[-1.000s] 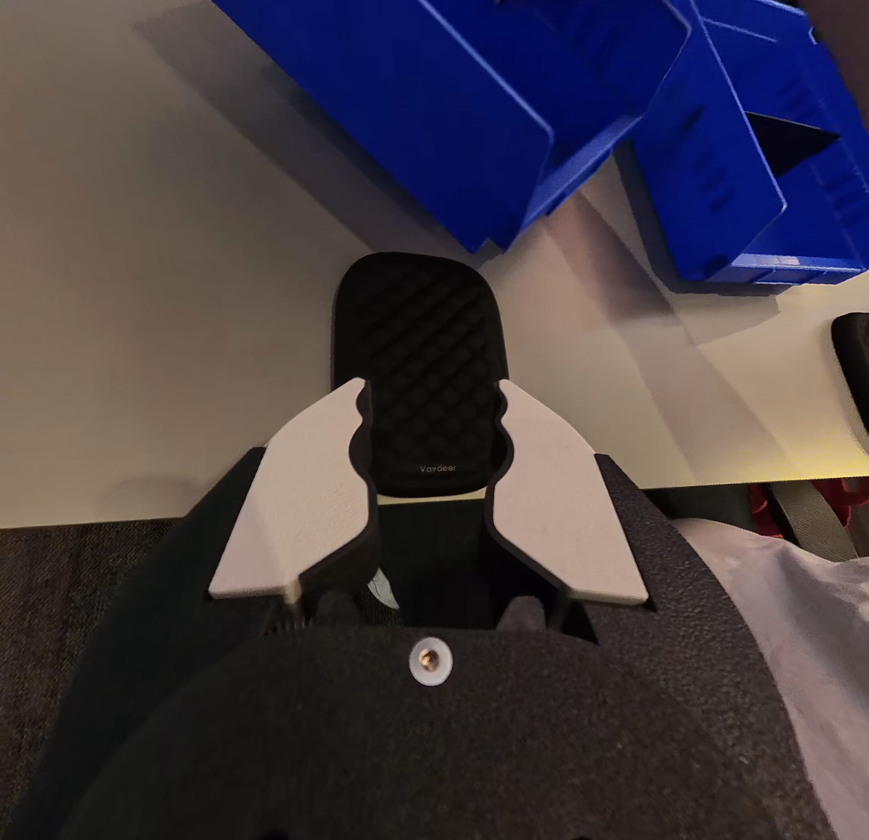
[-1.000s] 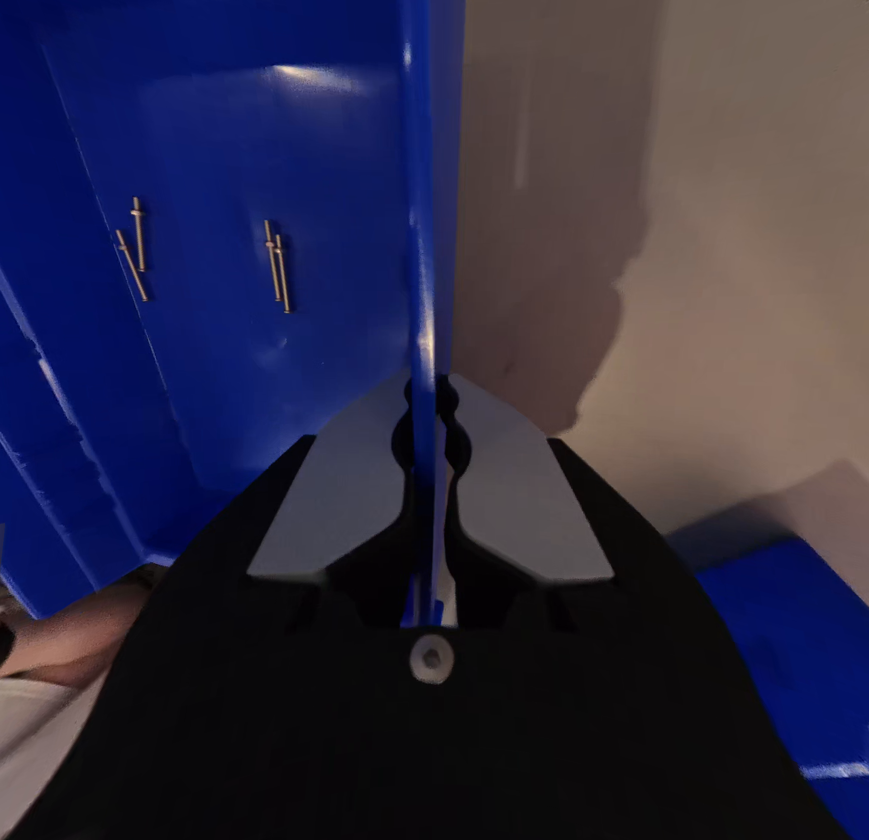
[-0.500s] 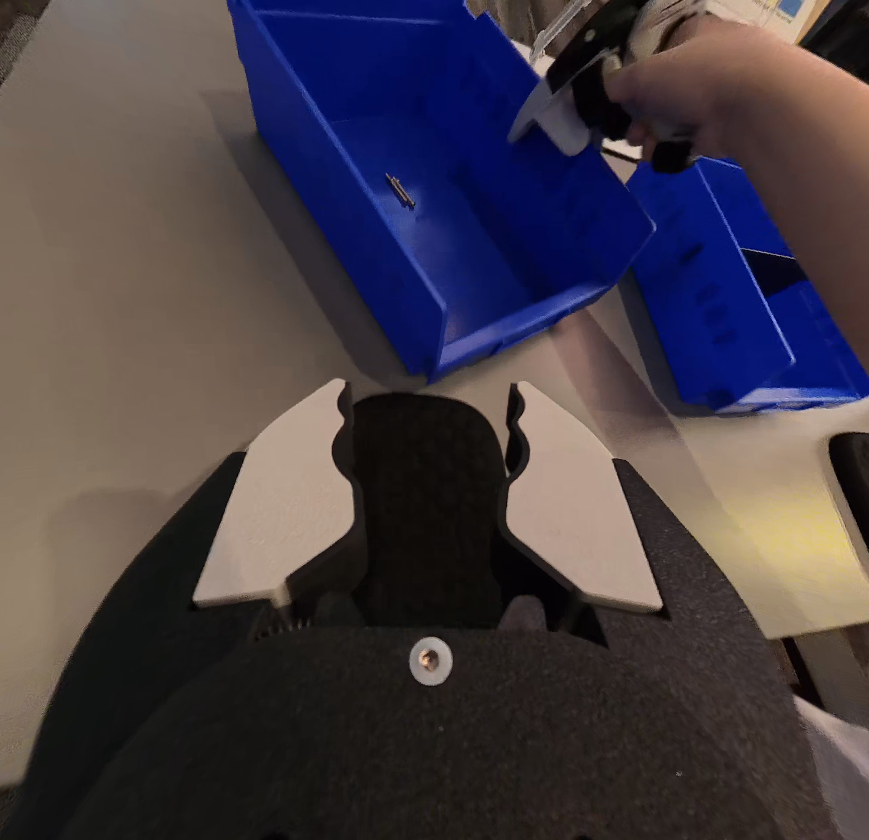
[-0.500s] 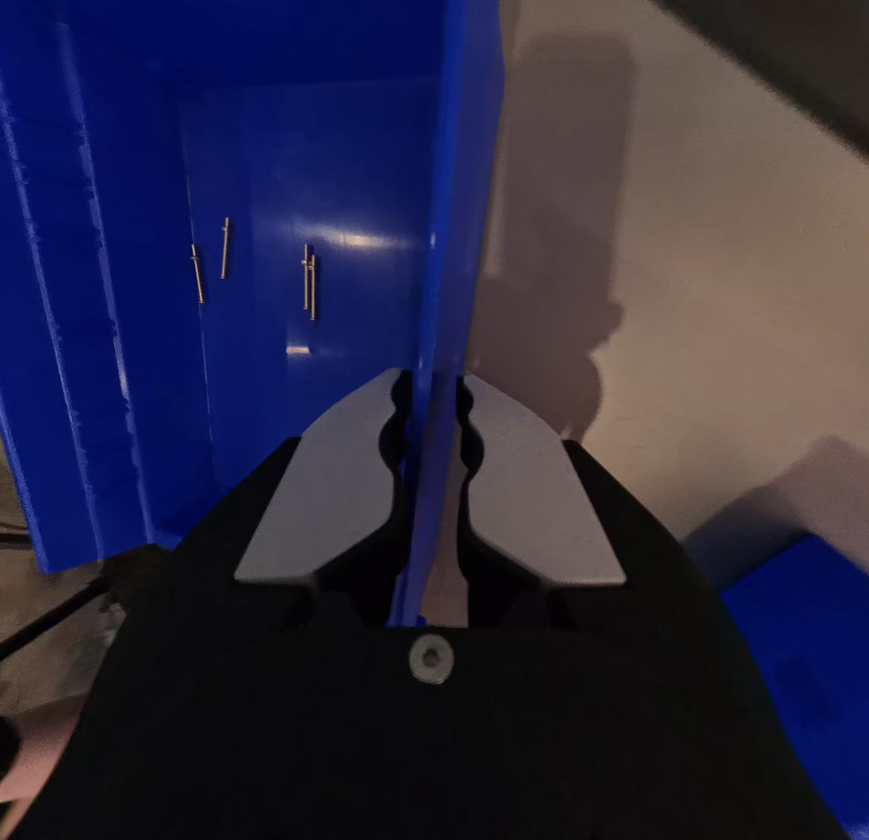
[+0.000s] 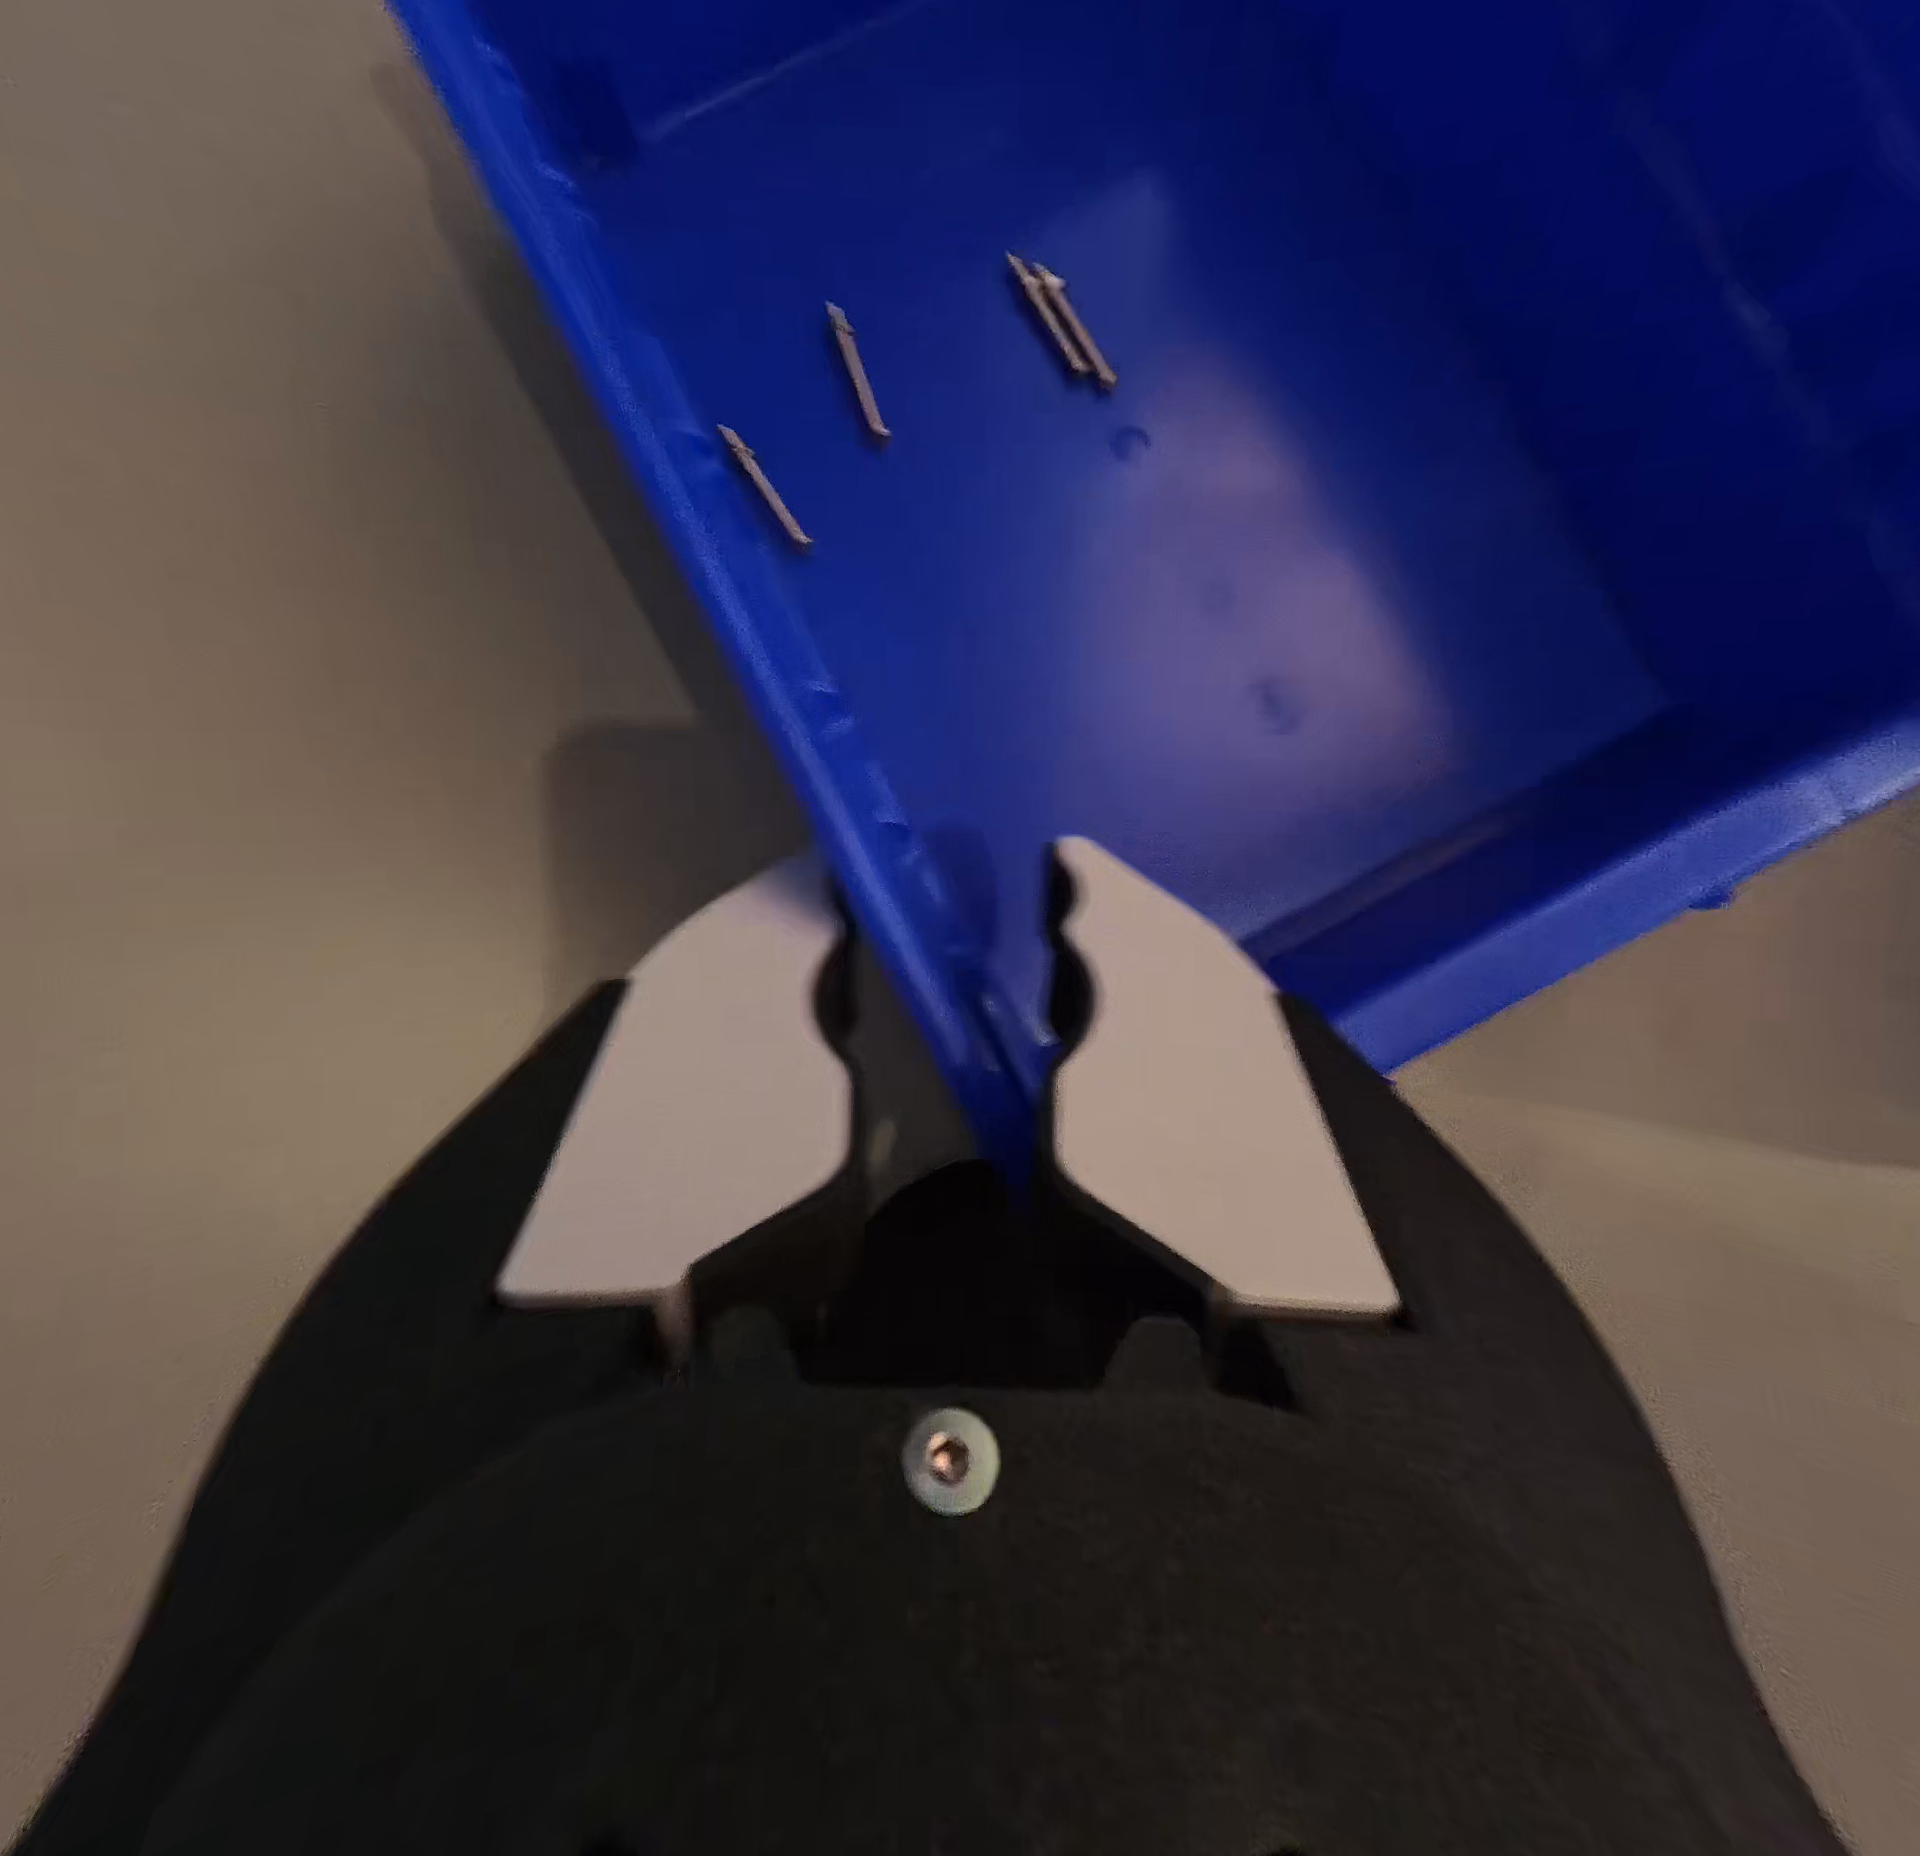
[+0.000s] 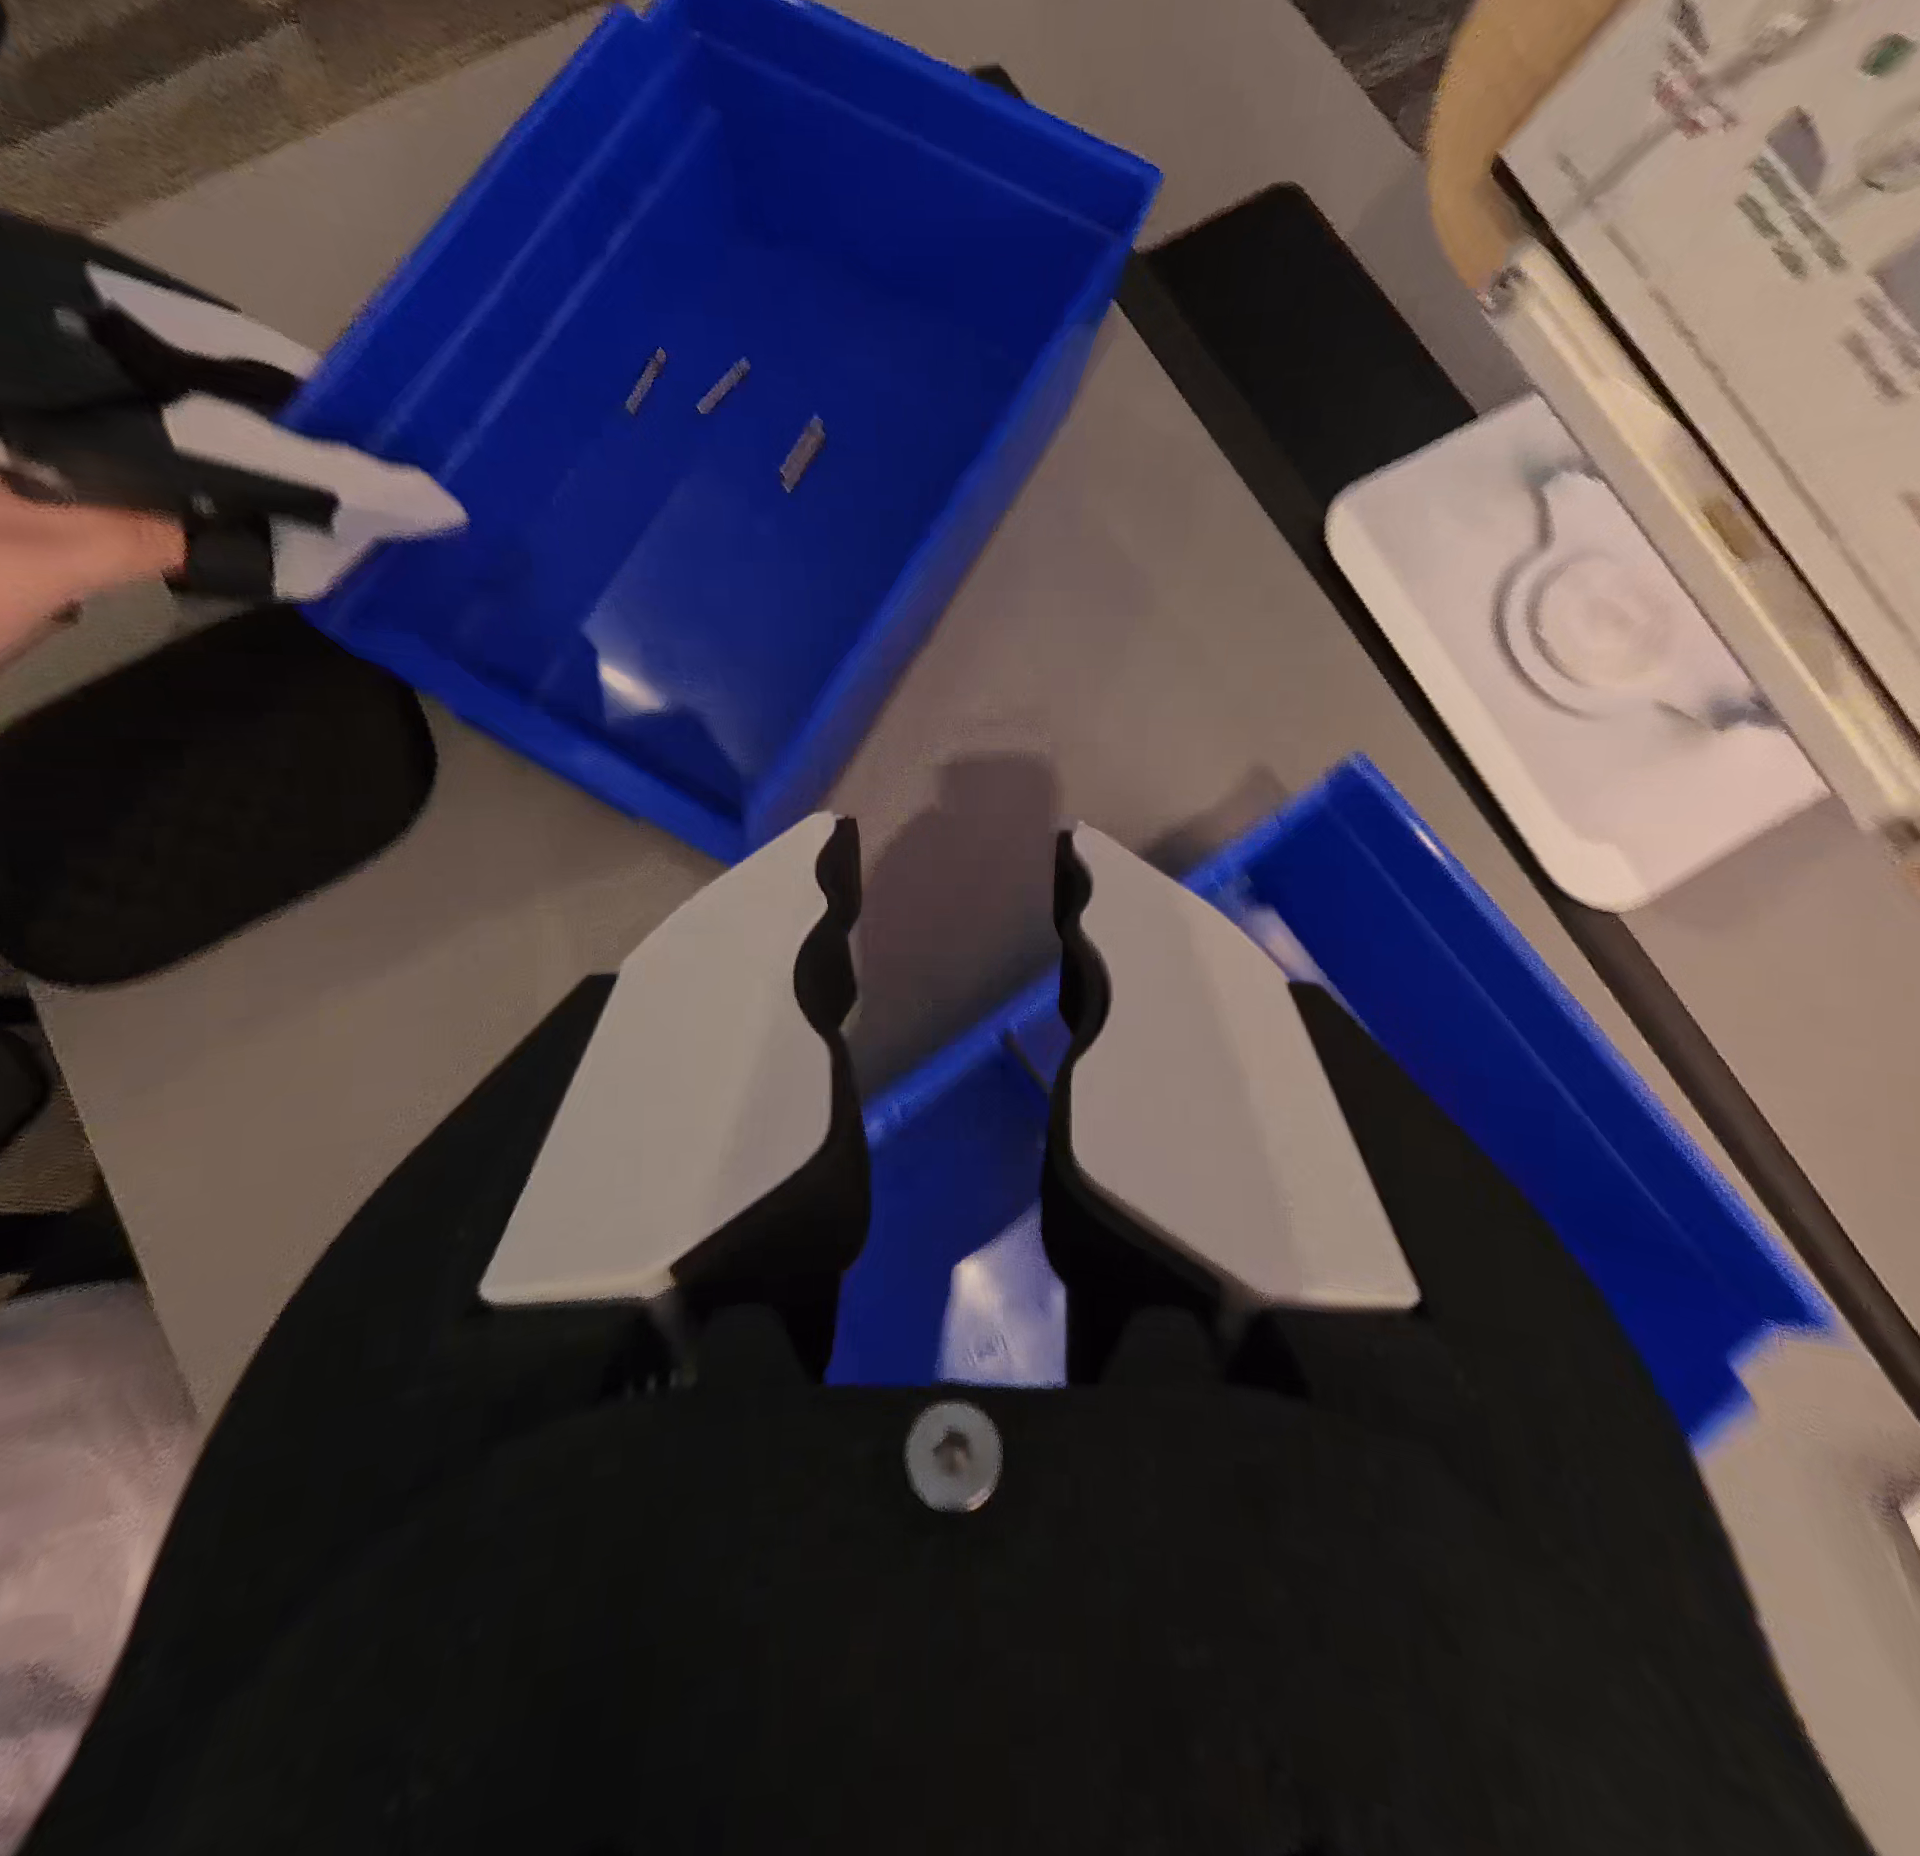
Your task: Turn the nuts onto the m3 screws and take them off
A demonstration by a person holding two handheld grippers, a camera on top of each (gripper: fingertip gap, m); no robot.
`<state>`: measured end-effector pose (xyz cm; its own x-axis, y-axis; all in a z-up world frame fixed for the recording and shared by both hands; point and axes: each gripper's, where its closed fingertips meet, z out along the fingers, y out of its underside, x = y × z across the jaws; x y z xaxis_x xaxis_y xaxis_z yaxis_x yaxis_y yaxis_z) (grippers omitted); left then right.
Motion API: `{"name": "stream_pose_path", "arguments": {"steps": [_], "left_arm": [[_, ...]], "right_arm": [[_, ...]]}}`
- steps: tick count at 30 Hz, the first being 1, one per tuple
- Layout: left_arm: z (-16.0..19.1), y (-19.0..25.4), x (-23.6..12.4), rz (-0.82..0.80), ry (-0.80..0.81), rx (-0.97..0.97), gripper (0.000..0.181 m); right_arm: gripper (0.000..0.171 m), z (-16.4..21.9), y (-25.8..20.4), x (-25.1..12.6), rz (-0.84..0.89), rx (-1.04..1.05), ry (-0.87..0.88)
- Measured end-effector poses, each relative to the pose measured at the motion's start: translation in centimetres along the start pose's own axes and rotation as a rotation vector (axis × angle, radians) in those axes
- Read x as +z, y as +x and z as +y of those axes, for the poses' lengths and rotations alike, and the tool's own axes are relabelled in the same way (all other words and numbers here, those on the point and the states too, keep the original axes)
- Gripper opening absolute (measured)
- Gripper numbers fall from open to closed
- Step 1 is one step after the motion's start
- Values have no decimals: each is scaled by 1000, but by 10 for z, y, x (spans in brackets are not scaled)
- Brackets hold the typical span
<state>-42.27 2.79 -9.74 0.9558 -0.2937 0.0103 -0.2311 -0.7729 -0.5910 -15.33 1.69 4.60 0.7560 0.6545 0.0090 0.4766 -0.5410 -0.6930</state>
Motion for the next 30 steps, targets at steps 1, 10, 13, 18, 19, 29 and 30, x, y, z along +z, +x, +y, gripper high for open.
{"name": "stream_pose_path", "arguments": {"steps": [1, 10, 13, 18, 19, 29, 30], "left_arm": [[3, -3, 3, 15, -15, 4, 25], [-2, -76, 7, 118, -48, 144, 6], [-7, -86, 10, 154, -55, 174, 5], [-8, -89, 12, 120, -46, 163, 5], [-8, -89, 12, 103, -35, 163, 5], [-20, -102, 6, 44, 105, -48, 50], [-23, -105, 1, 32, 143, -70, 55]], "right_arm": [[35, 14, 6, -15, 17, -1, -3], [34, 152, 101, -112, 249, 188, -91], [33, 188, 120, -119, 238, 312, -89], [38, 226, 140, -117, 302, 397, -113], [44, 231, 144, -117, 333, 416, -121], [78, 220, 136, -85, 357, 513, -172], [77, 222, 134, -78, 348, 514, -194]]}}
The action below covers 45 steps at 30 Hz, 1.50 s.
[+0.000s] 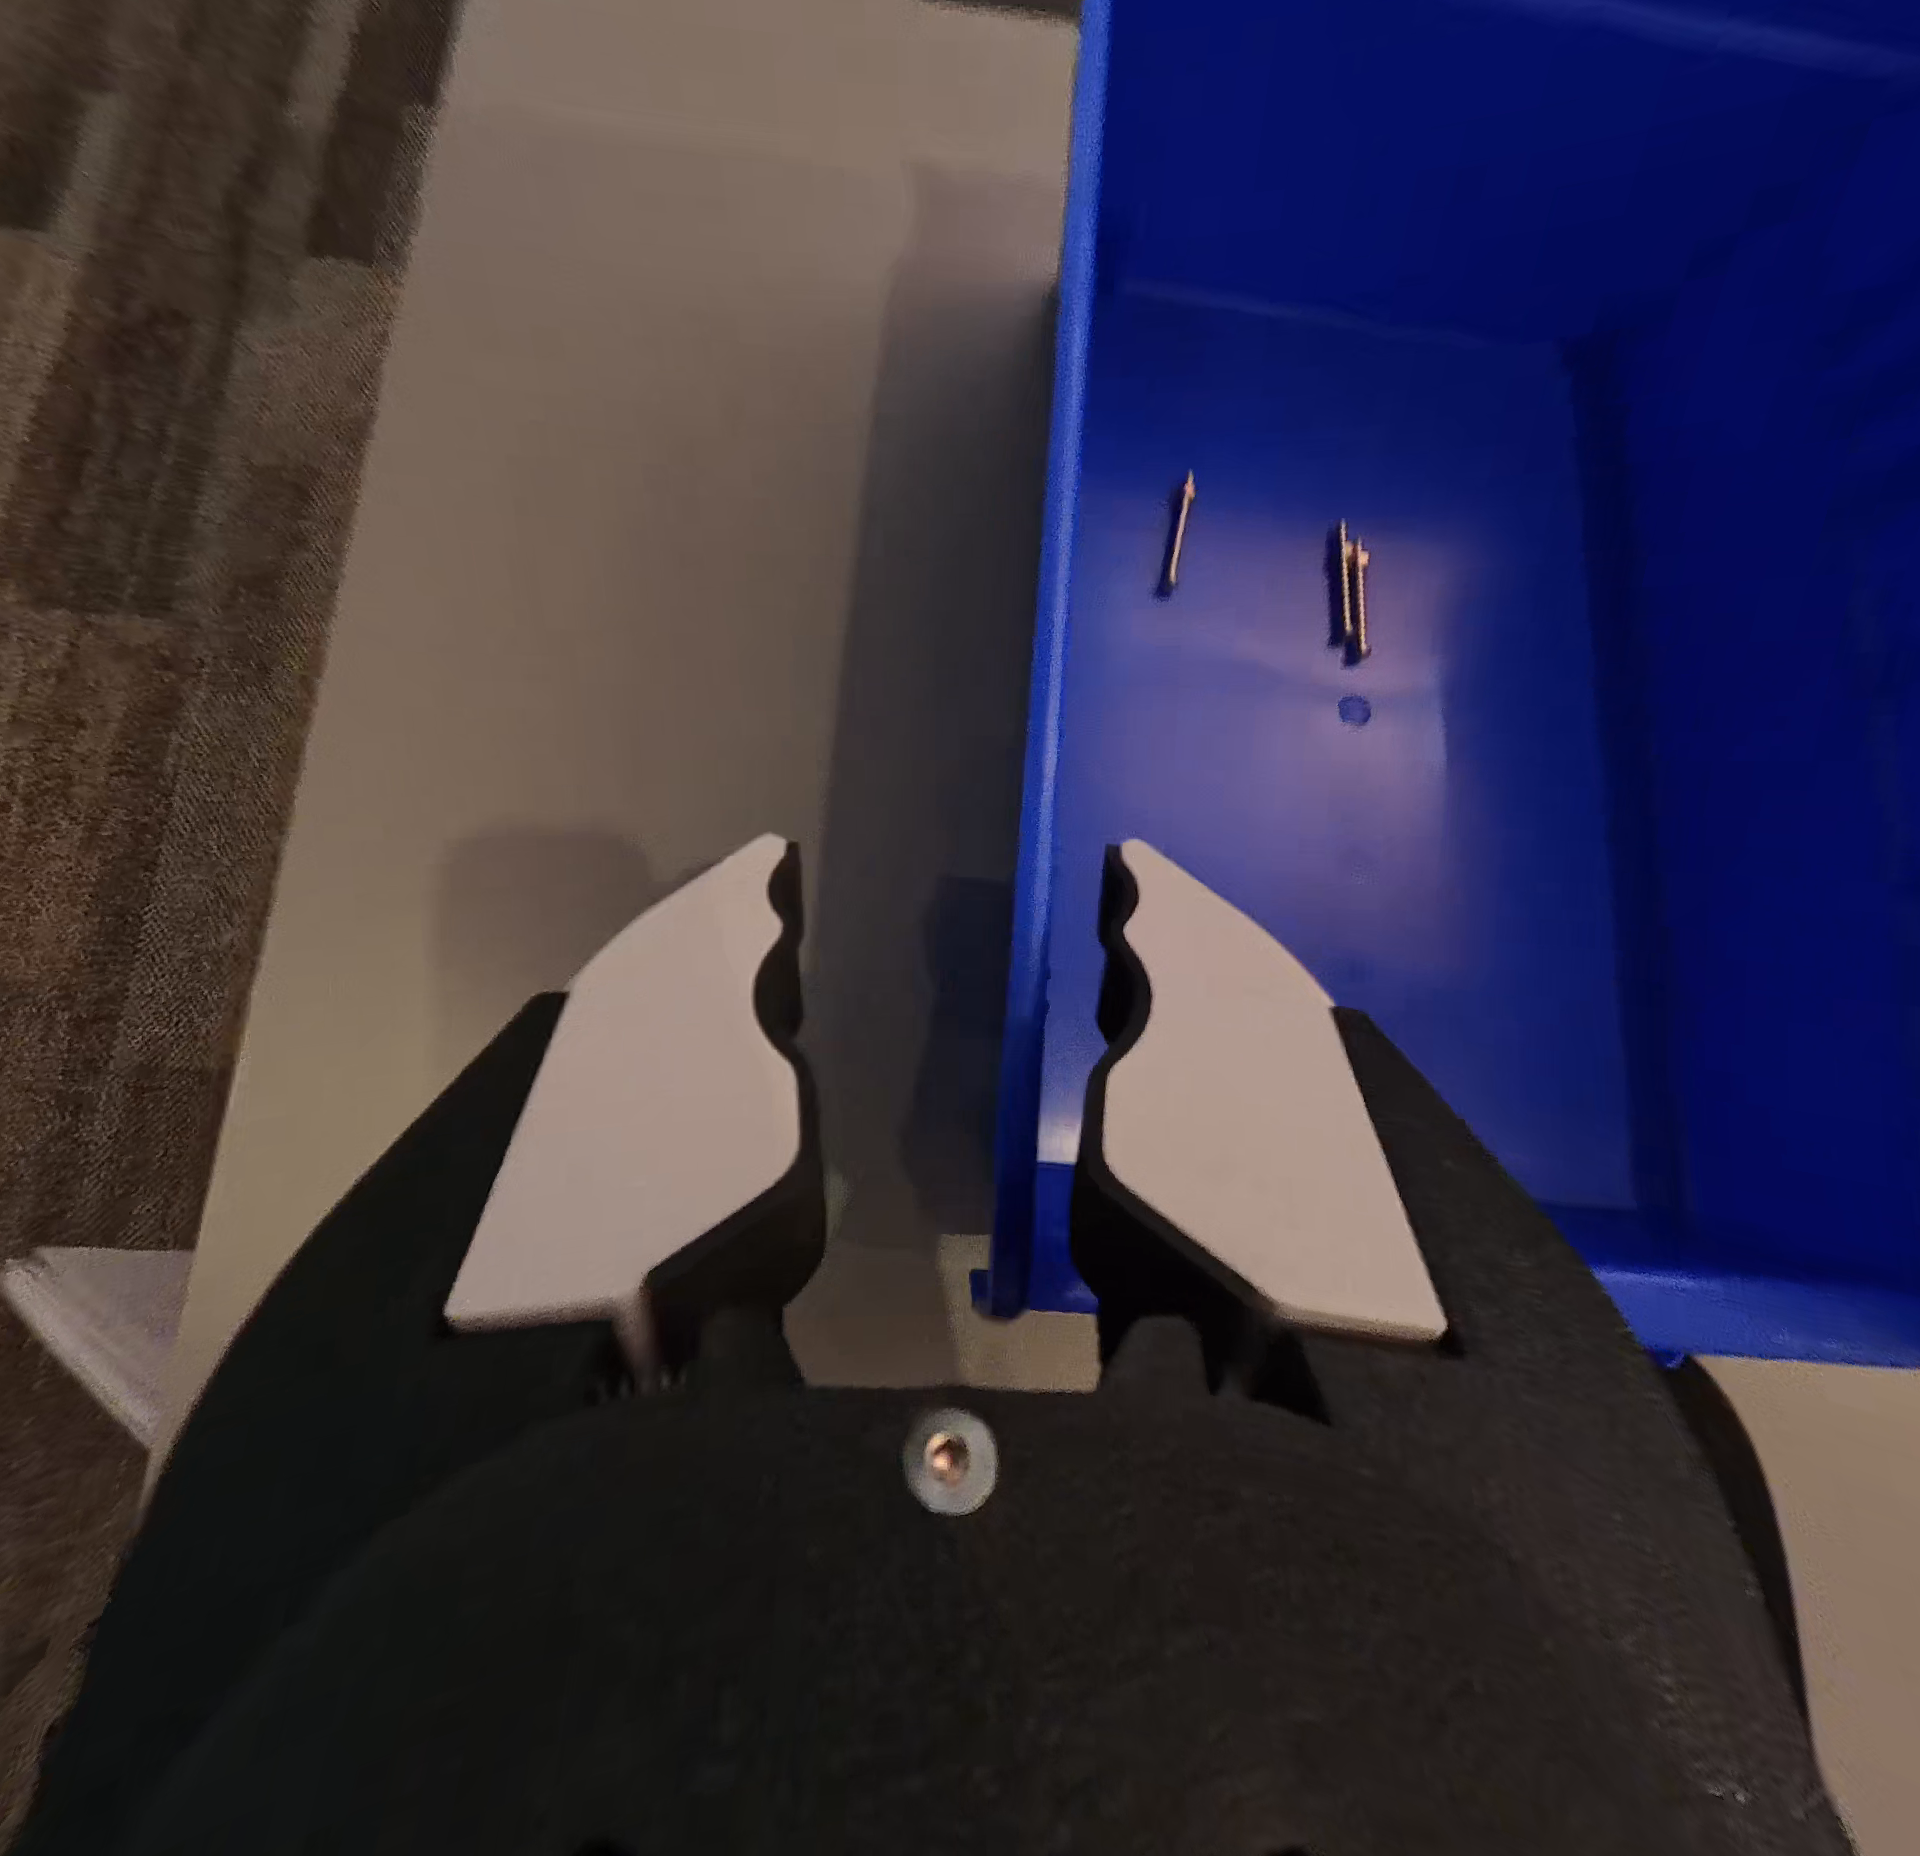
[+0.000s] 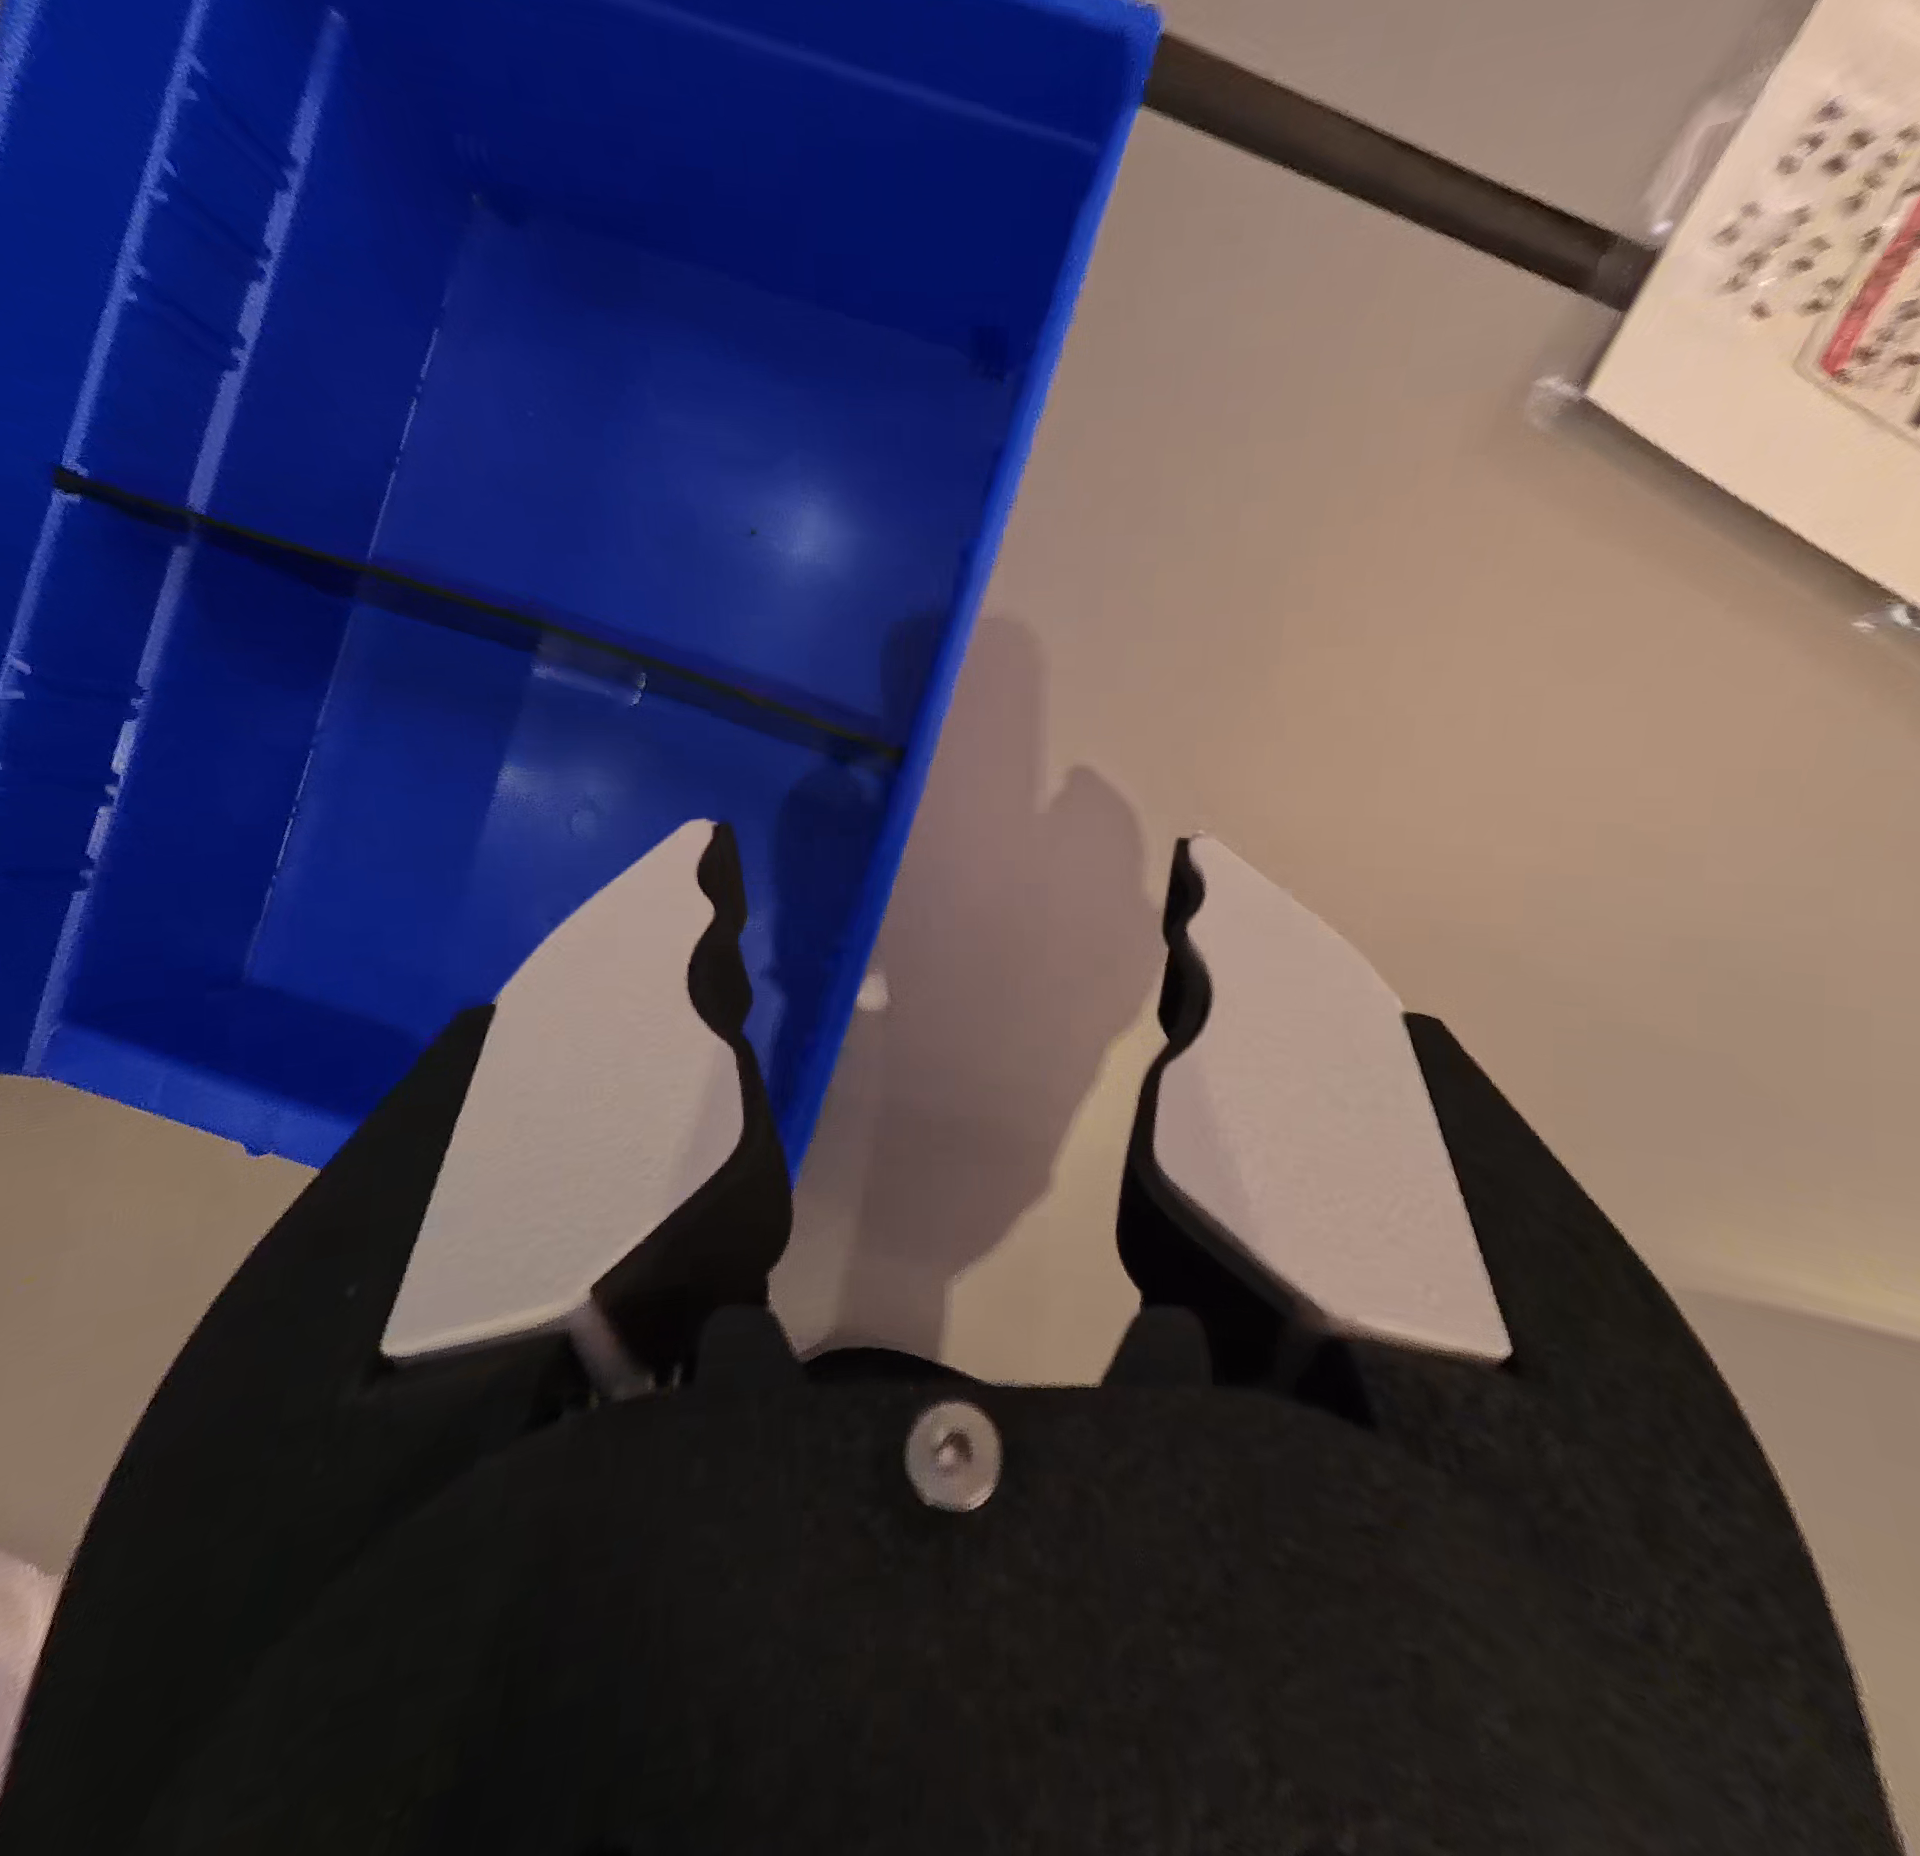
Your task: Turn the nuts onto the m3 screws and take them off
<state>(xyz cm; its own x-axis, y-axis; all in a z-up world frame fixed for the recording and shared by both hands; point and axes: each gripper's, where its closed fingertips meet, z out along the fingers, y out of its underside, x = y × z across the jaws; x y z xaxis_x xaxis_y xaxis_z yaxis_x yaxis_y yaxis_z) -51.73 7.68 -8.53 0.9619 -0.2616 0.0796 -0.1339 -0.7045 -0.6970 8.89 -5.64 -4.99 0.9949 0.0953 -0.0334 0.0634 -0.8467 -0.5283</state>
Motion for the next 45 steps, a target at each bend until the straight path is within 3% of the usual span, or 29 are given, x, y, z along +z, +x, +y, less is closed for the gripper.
{"name": "stream_pose_path", "arguments": {"steps": [4, 5, 6, 9, 15, 20, 24, 34, 37, 39, 42, 45], "left_arm": [[-14, -1, -33, -59, 145, -19, 58], [-15, 1, -42, -72, 166, -22, 58], [-14, 5, -51, -75, 185, -29, 58], [-7, 26, -71, -17, 241, -76, 54], [8, 51, -91, 43, 288, -78, 50], [-1, 38, -109, -18, 411, -92, 48], [0, 39, -104, 23, 394, -116, 48], [-5, 59, -94, 43, 380, -95, 48], [-9, 67, -95, 62, 383, -93, 49], [-15, 73, -101, 81, 393, -80, 49], [-24, 84, -117, 106, 425, -20, 49], [-29, 104, -126, 162, 423, 90, 42]], "right_arm": [[66, 16, -19, 30, -50, -5, -155], [51, 24, -19, 38, -34, -39, -226], [18, 32, -18, 46, -18, -69, -299], [7, 34, -11, 57, -58, 3, -384], [6, 36, 41, 53, -99, 100, -408], [6, 70, 107, 31, -11, 205, -394], [6, 99, 145, 12, 6, 275, -381], [6, 135, 180, -11, 12, 450, -332], [6, 134, 182, -11, 23, 404, -309], [16, 124, 192, -18, 95, 371, -232], [36, 91, 210, -52, 250, 318, -33], [38, 34, 202, -102, 367, 152, 249]]}}
